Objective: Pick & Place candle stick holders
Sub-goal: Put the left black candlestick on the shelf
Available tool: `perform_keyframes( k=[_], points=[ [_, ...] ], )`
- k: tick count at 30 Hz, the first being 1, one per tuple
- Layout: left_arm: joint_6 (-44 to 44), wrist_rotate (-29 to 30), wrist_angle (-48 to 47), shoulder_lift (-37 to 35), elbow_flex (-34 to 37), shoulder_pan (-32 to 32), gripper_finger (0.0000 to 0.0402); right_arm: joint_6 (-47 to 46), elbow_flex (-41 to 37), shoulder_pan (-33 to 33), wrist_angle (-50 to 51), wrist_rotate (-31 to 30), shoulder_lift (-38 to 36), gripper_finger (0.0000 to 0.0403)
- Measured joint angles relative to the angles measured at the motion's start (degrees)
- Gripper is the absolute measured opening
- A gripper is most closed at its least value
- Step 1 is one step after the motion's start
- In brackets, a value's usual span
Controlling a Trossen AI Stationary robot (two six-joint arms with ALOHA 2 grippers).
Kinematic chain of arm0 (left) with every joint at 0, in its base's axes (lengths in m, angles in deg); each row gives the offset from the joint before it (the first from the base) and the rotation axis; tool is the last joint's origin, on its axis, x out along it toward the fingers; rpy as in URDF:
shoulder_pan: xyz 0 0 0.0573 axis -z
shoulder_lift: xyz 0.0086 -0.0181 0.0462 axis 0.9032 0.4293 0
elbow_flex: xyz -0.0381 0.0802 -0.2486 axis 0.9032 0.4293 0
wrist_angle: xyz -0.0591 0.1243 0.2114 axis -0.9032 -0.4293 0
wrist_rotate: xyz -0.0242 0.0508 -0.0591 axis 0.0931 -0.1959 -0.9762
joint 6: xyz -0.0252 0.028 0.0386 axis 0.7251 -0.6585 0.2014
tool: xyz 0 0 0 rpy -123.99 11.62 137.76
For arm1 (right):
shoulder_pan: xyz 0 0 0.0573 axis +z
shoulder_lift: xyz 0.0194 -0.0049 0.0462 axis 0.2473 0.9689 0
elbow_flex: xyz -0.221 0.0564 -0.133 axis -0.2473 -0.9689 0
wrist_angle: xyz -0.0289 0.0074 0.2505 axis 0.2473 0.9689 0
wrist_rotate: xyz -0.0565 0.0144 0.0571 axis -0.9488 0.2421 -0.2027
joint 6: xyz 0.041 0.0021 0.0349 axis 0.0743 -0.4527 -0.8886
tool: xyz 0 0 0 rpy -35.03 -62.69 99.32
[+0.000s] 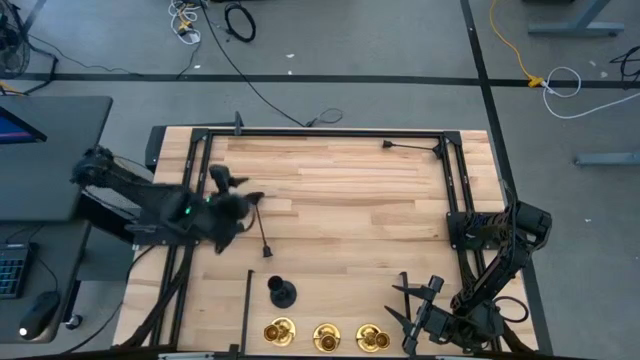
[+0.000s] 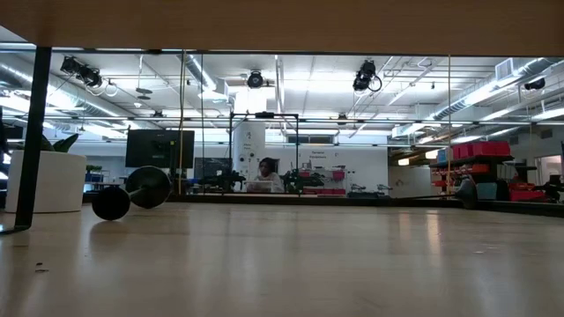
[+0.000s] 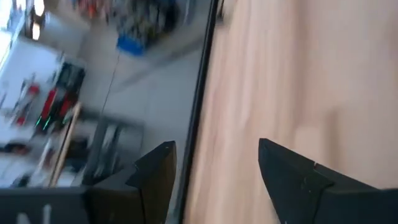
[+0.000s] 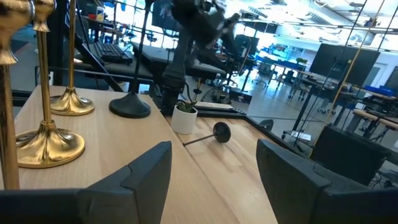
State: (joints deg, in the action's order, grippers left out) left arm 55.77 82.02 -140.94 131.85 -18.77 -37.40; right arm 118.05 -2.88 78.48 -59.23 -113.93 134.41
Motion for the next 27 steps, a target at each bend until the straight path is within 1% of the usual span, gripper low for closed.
perform_keyframes(
  k=[2,5,7,8,10,12,13,16,19,22,27],
  points=[
    [-1.7,-3.0,-3.6,0.0,0.0,-4.3,0.0227,0.2,0.0,0.0,0.0,0.0,0.0,0.0236],
    [-5.6,-10.1,-6.5,0.0,0.0,-9.6,0.0227,1.4,0.0,0.0,0.0,0.0,0.0,0.0236],
    [-10.1,-14.0,-6.8,0.9,0.1,-12.8,0.0226,3.4,0.0,0.0,0.0,0.0,0.0,0.0236],
    [-12.9,-15.0,-6.5,1.5,0.3,-14.4,0.0226,5.0,0.0,-0.2,0.0,0.0,0.0,0.0236],
    [-17.0,-15.5,-5.5,2.5,1.3,-16.8,0.0226,7.3,0.0,-0.8,0.0,0.0,0.0,0.0236],
    [-21.3,-16.2,-2.2,4.0,2.5,-19.2,0.0226,8.3,0.0,-1.8,0.0,0.3,0.0,0.0236],
    [-24.0,-16.9,-1.2,5.1,3.3,-20.1,0.0226,8.9,0.0,-2.5,0.0,1.0,0.0,0.0236],
    [-33.2,-16.7,0.2,8.7,5.3,-22.7,0.0226,11.6,0.0,-4.7,0.0,2.1,0.0,0.0236],
    [-42.1,-16.7,1.8,12.2,6.6,-24.8,0.0226,12.7,-2.9,-5.7,0.1,2.6,-3.3,0.0236],
    [-49.8,-17.3,6.1,15.3,6.7,-26.5,0.0226,10.2,-6.1,-6.4,-0.2,2.5,-6.7,0.0236],
    [-61.4,-21.4,12.7,19.7,6.6,-27.8,0.0226,6.0,-10.4,-8.1,-0.2,2.1,-10.0,0.0236]
  ],
)
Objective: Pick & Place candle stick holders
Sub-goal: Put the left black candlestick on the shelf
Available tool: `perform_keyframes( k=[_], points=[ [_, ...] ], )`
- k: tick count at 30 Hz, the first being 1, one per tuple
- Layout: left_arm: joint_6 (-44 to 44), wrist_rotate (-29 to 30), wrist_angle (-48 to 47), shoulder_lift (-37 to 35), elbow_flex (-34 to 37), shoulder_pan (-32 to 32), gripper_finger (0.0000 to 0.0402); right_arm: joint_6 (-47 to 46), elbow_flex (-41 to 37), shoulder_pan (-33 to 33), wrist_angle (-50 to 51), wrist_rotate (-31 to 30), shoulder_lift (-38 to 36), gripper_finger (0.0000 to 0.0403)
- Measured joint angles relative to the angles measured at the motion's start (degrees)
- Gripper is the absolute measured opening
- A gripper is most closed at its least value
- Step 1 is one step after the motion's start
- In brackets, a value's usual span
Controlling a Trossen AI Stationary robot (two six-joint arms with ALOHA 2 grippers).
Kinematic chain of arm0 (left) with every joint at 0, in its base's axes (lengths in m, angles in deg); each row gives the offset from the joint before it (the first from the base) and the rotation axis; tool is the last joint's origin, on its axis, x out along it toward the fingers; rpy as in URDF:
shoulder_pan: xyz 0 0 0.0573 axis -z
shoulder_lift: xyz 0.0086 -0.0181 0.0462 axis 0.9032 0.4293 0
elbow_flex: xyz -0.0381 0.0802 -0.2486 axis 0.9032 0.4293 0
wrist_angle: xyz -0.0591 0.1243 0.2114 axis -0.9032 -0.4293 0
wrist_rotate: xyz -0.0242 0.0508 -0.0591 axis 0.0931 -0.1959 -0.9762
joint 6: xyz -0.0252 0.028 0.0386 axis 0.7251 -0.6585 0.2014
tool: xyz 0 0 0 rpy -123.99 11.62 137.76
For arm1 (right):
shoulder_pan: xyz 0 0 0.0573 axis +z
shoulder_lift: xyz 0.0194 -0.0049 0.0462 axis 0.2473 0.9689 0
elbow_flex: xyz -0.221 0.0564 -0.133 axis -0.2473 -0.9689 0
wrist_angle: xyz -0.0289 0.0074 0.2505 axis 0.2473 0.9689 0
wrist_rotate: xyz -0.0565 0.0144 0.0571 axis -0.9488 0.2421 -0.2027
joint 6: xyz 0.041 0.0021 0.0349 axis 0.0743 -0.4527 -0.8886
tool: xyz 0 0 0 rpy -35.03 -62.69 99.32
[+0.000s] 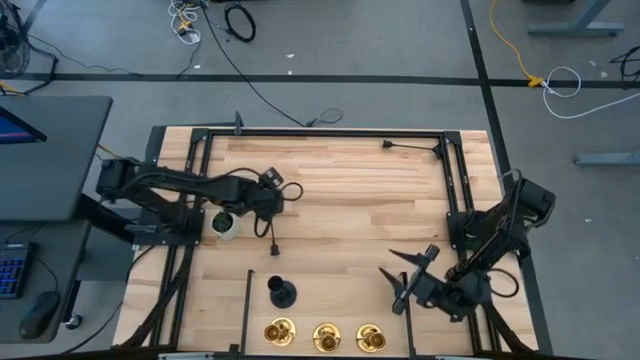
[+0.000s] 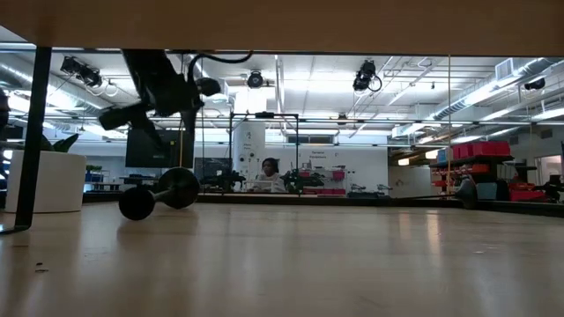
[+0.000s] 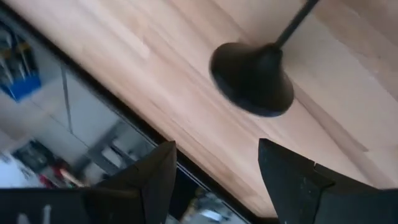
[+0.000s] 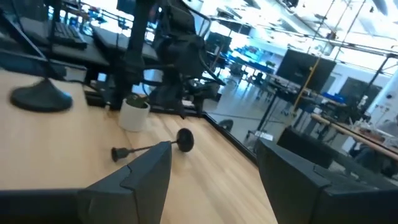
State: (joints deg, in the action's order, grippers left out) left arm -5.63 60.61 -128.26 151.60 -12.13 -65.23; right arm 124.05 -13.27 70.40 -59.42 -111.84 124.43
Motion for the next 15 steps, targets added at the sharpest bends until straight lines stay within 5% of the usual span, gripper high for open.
perform_keyframes(
  k=[12,15],
  points=[
    [-10.3,-8.5,7.1,5.4,0.0,-1.4,0.0226,-4.3,-4.7,-3.1,0.2,0.1,-3.5,0.0236],
    [-10.3,-15.4,7.4,5.6,0.0,-1.5,0.0226,-3.4,-4.7,-3.8,0.2,0.6,-3.5,0.0236]
  ],
)
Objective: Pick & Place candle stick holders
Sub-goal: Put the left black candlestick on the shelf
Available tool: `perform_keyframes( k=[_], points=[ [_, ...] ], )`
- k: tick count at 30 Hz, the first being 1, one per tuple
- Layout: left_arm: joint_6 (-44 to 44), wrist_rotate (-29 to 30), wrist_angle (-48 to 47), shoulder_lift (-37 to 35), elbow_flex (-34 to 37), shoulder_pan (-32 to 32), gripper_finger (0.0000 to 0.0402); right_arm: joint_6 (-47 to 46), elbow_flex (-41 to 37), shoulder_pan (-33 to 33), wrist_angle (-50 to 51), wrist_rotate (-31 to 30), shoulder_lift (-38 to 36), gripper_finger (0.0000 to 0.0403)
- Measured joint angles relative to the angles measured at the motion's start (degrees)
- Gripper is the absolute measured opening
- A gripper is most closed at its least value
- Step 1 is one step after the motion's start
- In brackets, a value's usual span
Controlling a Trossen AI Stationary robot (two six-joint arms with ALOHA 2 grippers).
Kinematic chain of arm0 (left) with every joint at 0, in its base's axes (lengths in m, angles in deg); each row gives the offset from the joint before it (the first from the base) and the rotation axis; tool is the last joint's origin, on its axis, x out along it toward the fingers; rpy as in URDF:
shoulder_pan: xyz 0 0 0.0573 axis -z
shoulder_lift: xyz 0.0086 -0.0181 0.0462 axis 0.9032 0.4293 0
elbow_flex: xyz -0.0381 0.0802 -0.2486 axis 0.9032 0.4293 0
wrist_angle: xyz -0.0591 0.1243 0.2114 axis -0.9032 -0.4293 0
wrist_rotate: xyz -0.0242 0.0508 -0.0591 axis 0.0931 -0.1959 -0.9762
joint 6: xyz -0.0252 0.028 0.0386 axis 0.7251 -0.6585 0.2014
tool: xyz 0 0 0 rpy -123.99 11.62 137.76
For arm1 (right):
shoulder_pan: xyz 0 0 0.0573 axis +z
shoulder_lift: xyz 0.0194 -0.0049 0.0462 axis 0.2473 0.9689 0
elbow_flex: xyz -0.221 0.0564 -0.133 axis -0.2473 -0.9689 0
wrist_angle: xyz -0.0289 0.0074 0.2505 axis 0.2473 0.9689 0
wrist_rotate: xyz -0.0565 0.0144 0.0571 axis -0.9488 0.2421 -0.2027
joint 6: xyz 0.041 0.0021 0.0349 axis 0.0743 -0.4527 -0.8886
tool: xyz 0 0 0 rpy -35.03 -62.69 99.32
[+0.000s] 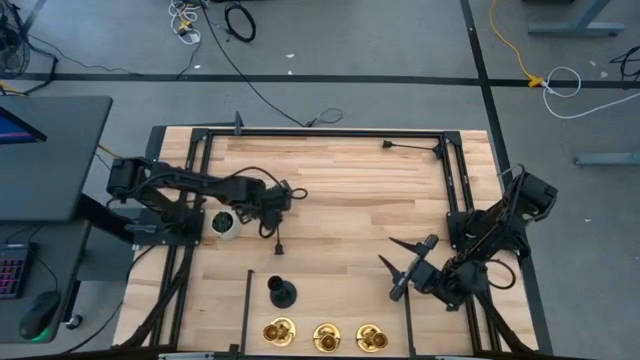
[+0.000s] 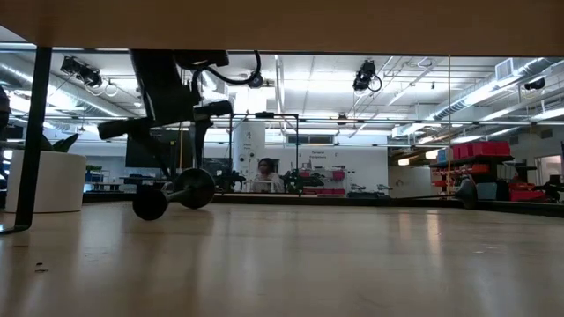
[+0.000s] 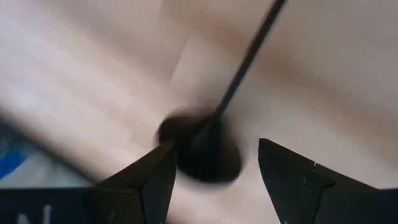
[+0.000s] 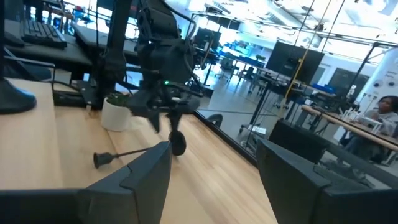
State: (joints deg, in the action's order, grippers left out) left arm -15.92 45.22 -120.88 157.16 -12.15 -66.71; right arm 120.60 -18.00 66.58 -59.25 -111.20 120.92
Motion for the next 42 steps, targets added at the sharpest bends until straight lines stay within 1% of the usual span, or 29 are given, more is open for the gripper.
perform_keyframes(
  k=[2,5,11,20,22,24,26,30,31,37,42],
  points=[
    [-0.1,-5.0,0.1,0.2,0.0,0.1,0.0226,0.0,0.0,-0.4,-0.1,0.2,0.0,0.0236],
    [-0.2,-8.3,0.6,0.3,0.0,0.4,0.0226,0.0,0.0,-0.9,0.0,0.2,0.0,0.0236],
    [-4.3,-8.7,2.4,3.5,-0.1,0.8,0.0214,0.1,0.0,-2.0,0.0,0.4,0.0,0.0236],
    [-3.7,-8.2,2.4,10.8,-0.1,0.6,0.0192,0.1,0.0,-2.1,0.0,0.4,0.1,0.0236],
    [-3.4,-7.7,2.2,11.5,-0.3,0.5,0.0179,0.1,0.0,-2.1,0.0,0.4,0.1,0.0236],
    [-1.3,-7.4,1.9,11.5,-0.2,0.5,0.0155,0.1,0.0,-2.1,0.0,0.4,0.1,0.0236],
    [0.9,-7.3,1.8,11.5,-0.2,0.5,0.0119,0.1,0.0,-2.1,0.0,0.3,0.1,0.0236],
    [5.7,-7.8,1.5,11.2,0.0,0.4,0.0023,0.1,0.0,-2.1,0.0,0.3,0.1,0.0236],
    [6.8,-8.3,1.5,11.2,0.0,0.4,0.0014,0.1,0.0,-2.1,0.0,0.3,0.1,0.0236],
    [14.2,-9.8,1.6,10.9,0.0,0.3,0.0008,0.1,0.0,-2.1,0.0,0.3,0.1,0.0236],
    [18.9,-10.6,1.1,8.6,0.0,0.4,0.0007,0.2,0.0,-2.2,0.0,0.4,0.1,0.0236]
  ],
)
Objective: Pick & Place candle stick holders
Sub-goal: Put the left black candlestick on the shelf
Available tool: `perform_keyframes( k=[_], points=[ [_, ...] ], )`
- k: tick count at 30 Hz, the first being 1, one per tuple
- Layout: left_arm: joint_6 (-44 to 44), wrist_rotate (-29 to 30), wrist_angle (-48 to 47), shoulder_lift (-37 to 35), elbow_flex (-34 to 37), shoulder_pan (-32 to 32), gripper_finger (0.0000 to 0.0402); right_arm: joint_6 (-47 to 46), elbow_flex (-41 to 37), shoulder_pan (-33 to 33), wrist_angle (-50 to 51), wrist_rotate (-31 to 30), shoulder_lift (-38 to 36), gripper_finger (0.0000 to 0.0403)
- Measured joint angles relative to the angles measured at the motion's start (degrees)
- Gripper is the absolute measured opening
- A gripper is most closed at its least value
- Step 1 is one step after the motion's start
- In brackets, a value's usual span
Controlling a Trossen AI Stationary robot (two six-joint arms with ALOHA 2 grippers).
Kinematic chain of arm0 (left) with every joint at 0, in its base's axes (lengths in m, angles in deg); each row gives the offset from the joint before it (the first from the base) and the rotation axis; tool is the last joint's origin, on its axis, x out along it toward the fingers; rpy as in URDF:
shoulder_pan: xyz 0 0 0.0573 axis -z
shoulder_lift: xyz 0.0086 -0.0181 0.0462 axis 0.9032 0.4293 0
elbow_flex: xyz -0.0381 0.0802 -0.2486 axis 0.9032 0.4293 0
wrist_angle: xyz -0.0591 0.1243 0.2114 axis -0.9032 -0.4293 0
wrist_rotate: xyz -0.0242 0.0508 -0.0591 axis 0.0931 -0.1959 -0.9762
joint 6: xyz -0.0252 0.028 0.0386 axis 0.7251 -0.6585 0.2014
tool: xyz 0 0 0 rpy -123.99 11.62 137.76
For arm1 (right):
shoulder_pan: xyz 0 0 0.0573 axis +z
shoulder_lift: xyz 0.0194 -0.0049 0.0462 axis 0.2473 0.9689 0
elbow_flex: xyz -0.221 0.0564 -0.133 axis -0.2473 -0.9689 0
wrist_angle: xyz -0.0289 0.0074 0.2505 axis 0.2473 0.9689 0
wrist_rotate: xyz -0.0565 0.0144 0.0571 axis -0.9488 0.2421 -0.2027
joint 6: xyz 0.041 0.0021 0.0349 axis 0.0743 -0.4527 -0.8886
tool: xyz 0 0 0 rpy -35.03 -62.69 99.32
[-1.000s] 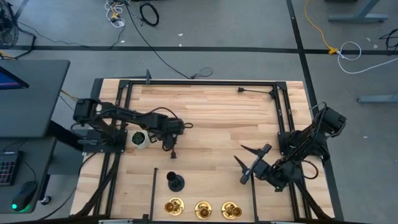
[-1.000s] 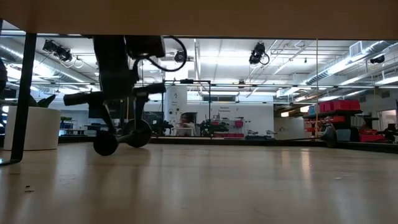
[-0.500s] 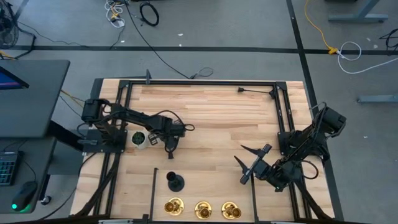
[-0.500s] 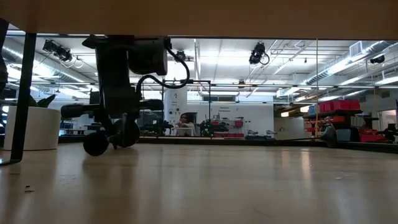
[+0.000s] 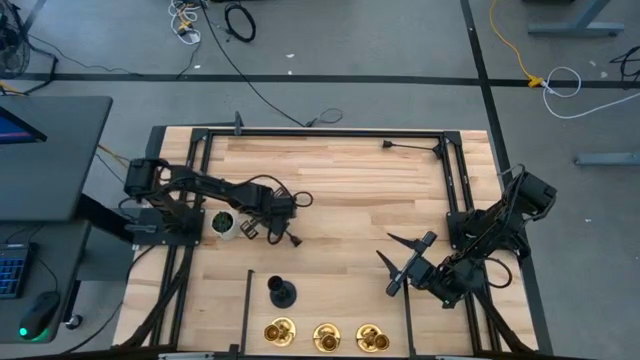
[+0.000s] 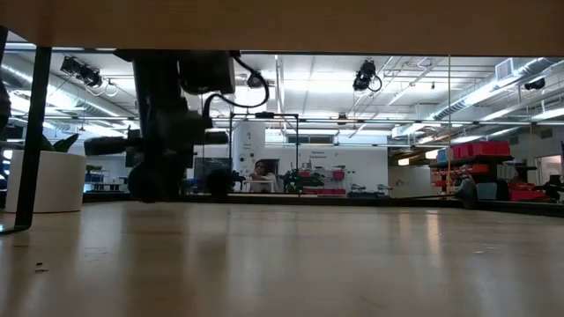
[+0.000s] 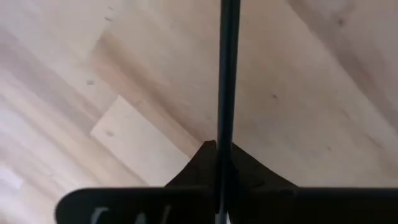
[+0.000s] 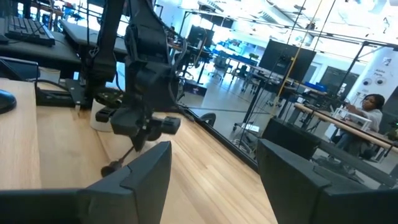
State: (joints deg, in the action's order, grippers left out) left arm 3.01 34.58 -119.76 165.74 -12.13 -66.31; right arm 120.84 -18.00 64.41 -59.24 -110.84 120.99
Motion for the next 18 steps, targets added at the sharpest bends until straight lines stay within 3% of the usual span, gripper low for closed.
perform_keyframes(
  k=[10,18],
  points=[
    [4.1,5.9,0.5,-12.7,-0.3,-0.7,0.0007,-0.1,0.0,0.0,0.0,0.0,0.0,0.0236],
    [20.4,4.8,6.7,-25.4,-3.3,-4.1,0.0007,-0.1,0.0,0.0,0.0,0.0,0.0,0.0236]
  ],
)
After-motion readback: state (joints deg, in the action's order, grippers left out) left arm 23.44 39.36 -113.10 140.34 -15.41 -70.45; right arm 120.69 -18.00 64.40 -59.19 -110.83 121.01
